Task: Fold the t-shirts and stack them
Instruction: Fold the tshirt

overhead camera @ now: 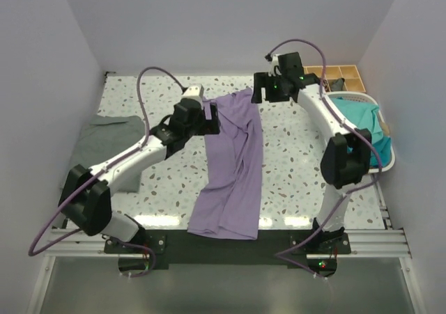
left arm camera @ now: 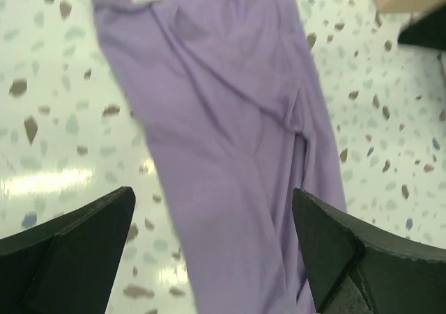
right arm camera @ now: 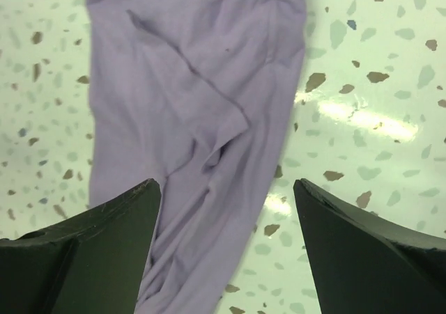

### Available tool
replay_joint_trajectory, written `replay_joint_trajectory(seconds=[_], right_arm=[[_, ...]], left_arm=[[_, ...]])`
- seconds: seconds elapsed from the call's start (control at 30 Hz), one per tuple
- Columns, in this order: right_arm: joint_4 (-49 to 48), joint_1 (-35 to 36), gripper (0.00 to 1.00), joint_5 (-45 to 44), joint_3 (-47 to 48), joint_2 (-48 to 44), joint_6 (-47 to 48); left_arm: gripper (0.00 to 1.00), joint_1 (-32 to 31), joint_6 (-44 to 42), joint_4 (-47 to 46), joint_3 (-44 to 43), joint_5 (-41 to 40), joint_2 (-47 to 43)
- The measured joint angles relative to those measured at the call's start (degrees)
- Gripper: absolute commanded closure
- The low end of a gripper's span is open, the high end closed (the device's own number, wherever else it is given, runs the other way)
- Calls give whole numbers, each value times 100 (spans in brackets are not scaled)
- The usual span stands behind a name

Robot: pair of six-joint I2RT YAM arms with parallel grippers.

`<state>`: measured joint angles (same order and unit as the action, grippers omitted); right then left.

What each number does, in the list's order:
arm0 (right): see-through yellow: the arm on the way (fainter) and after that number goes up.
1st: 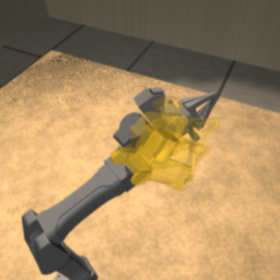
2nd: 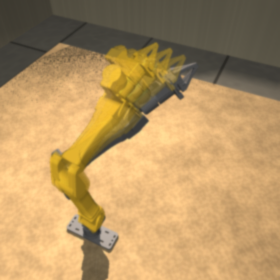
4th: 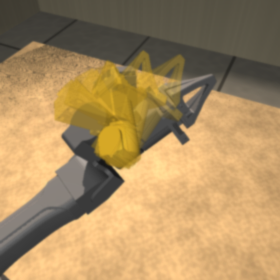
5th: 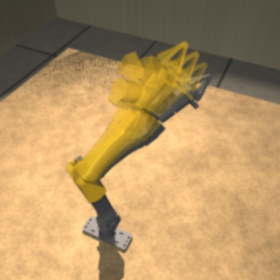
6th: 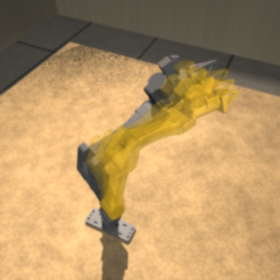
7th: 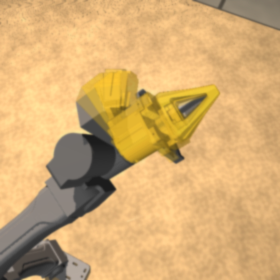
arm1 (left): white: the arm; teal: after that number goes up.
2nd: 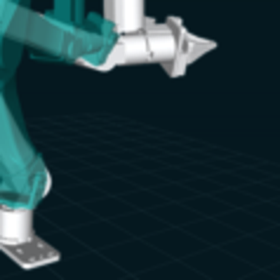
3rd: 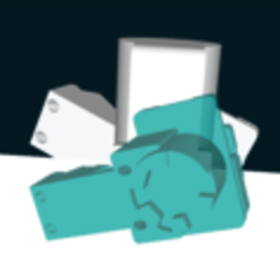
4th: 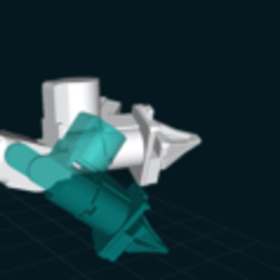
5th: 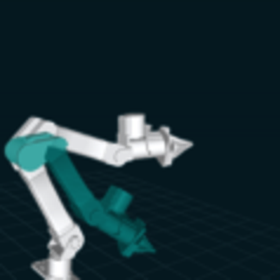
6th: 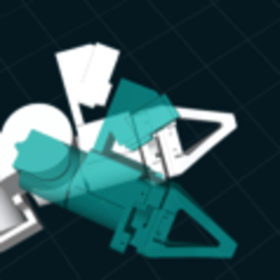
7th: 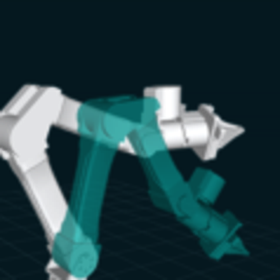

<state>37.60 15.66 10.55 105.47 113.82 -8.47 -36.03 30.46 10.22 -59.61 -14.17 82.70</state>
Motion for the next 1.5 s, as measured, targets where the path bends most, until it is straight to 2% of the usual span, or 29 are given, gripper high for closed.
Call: replay_joint_trajectory(seconds=[0.17, 0.3, 0.43, 0.7, 1.0, 1.23, 1.43, 1.5], right_arm=[[-632, 293, 18, 208, -1888, -1366, -249], [-861, 614, 19, 407, -2968, -1473, -361], [-946, 761, 19, 662, -3670, -1401, -490], [-1381, 970, 19, 946, -3985, -1366, -632], [-1672, 1088, 19, 1250, -4487, -1220, -859], [-1639, 1095, 19, 1067, -4629, -1349, -837], [-1499, 1102, 19, 837, -4798, -1558, -704], [-1486, 1102, 19, 831, -4813, -1589, -671]], left_arm=[[0, 459, -461, -793, -1152, 686, 1314], [0, 691, -542, -1327, -1554, 1440, 2328], [0, 881, -573, -1419, -1821, 1860, 3045], [0, 1263, -610, -1554, -2240, 2284, 3683], [0, 1665, -758, -1600, -3185, 2656, 4782], [0, 1766, -922, -1401, -4247, 2903, 5458], [0, 1886, -1204, -796, -5805, 3156, 6321], [0, 1923, -1270, -732, -5930, 3209, 6393]])
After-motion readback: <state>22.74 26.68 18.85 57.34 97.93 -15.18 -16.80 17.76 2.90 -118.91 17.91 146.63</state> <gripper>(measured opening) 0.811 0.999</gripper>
